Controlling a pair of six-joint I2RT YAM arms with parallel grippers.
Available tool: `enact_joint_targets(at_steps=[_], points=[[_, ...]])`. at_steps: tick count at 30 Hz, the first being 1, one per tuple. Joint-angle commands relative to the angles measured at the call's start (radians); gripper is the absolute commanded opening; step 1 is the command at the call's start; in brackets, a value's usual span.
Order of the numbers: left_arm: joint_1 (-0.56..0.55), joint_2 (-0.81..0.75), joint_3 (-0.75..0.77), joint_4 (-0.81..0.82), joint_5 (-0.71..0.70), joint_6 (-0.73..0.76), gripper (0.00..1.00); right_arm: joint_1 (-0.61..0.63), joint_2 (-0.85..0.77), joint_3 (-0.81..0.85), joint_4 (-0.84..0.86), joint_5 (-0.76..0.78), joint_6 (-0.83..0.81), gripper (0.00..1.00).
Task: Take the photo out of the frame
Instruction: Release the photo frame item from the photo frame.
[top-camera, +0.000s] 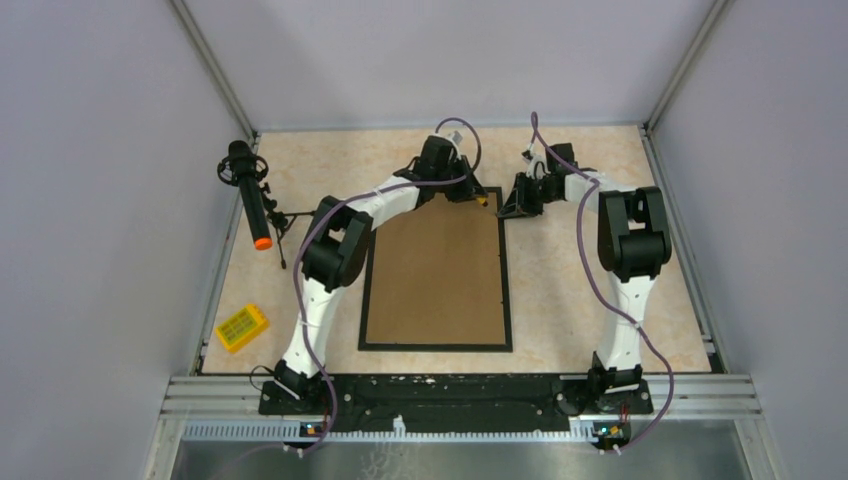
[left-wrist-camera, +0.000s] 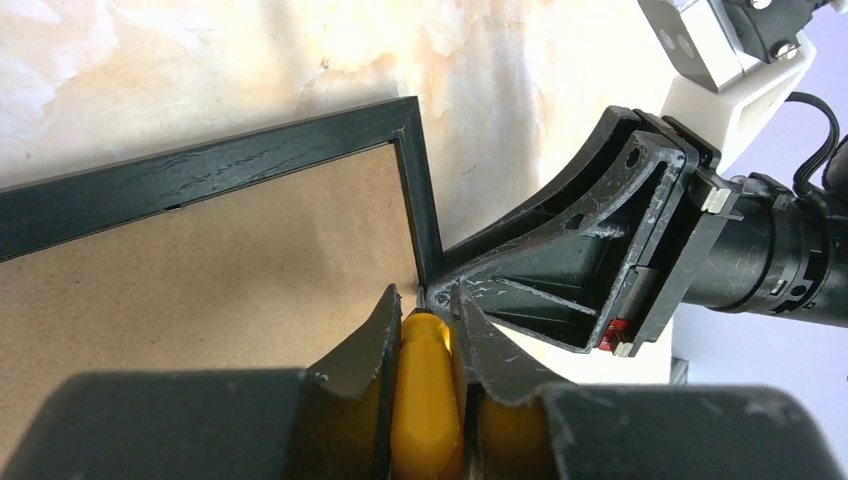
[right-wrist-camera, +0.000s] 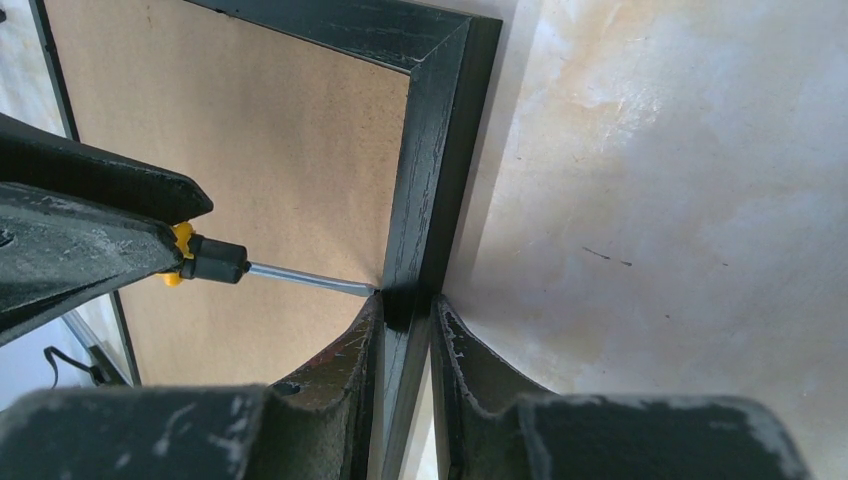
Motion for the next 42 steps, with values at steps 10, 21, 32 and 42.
enact_joint_targets(at_steps=[10,21,32,42], points=[[-0.043,-0.094,-0.045,-0.113,0.058,0.078,0.00,-0.006,-0.128,-0.052,-0.052,0.136,-0.094,0.28],[-0.001,-0.184,-0.112,-0.130,0.015,0.101,0.00,0.064,-0.155,-0.049,-0.069,0.229,-0.015,0.51],[0.025,-0.196,-0.165,-0.106,0.055,0.081,0.00,0.109,-0.064,0.012,-0.083,0.358,0.032,0.42],[0.030,-0.183,-0.160,-0.112,0.064,0.081,0.00,0.106,0.025,0.042,-0.139,0.415,0.040,0.16]])
